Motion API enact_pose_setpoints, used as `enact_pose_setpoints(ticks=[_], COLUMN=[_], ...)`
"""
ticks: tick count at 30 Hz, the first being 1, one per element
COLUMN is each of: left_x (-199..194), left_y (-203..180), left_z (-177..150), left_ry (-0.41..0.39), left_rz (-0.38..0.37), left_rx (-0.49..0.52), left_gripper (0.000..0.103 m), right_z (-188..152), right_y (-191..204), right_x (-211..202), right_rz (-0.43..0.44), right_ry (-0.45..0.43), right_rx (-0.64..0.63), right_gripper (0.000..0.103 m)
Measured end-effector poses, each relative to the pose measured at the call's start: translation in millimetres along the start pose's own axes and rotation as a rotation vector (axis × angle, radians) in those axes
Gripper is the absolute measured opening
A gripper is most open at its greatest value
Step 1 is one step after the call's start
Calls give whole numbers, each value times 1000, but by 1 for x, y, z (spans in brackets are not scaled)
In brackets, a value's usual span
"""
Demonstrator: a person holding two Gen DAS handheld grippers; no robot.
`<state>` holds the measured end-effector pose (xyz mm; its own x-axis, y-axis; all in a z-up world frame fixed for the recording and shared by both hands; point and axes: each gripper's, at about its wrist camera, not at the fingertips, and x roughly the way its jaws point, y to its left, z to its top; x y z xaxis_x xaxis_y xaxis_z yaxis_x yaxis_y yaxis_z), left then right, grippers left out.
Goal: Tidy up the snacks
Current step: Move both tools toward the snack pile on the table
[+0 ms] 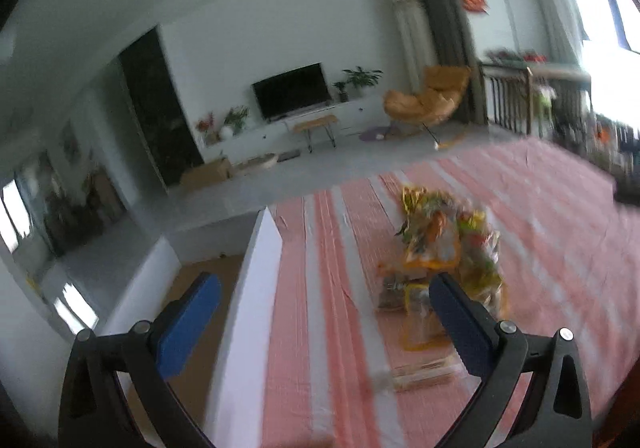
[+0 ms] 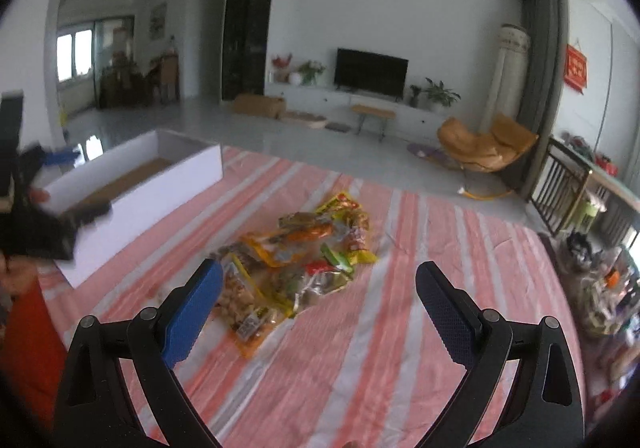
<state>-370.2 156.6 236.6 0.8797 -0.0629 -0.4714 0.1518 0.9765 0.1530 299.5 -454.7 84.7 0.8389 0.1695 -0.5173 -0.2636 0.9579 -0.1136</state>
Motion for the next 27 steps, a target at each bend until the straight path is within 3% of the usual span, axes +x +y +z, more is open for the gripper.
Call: enact_pose_setpoints(ticks=[4,7,9,12,15,16,20,22,24,25,27], left_x=[-73,-116,-145,-190,-240,-239,-274,-260,-264,-230,-236], left_y=[4,5,5,11,23,29,51,33,42,32,39], left_z=[-50,-99,-121,-124,-119,-117,-111,-97,-97,-93,-97], left_ry=[98,190,283,297,313,315,309,318,323,335,371], left_rz=[-56,-23,-54,-25,-34,-30,15,27,25,28,31], left_rx=[-228,-350,-325,-348,-368,-362,-294,-252,-223,-207,-193], left_gripper=[103,103,103,103,103,103,103,103,103,103,103], right_z=[-32,-79,-117,-141,-143,-141,-140,-139,-141,-143,-147], right_y=[11,24,27,22,10,6,6,7,10,11,14], right_x=[-22,-33,-32,-12,-11,-12,-24,-28,-32,-29,-20], right_rz=[-14,-119,-211,-176,-176,-161,-193,-207,-218,-216,-208], right_ry=[-98,-162,-126,5,2,-3,-66,-81,-91,-91,-73], right_rx=[84,212,306,326,400,425,406,387,382,380,370], right_gripper=[99,99,99,98,98,98,98,98,98,99,98])
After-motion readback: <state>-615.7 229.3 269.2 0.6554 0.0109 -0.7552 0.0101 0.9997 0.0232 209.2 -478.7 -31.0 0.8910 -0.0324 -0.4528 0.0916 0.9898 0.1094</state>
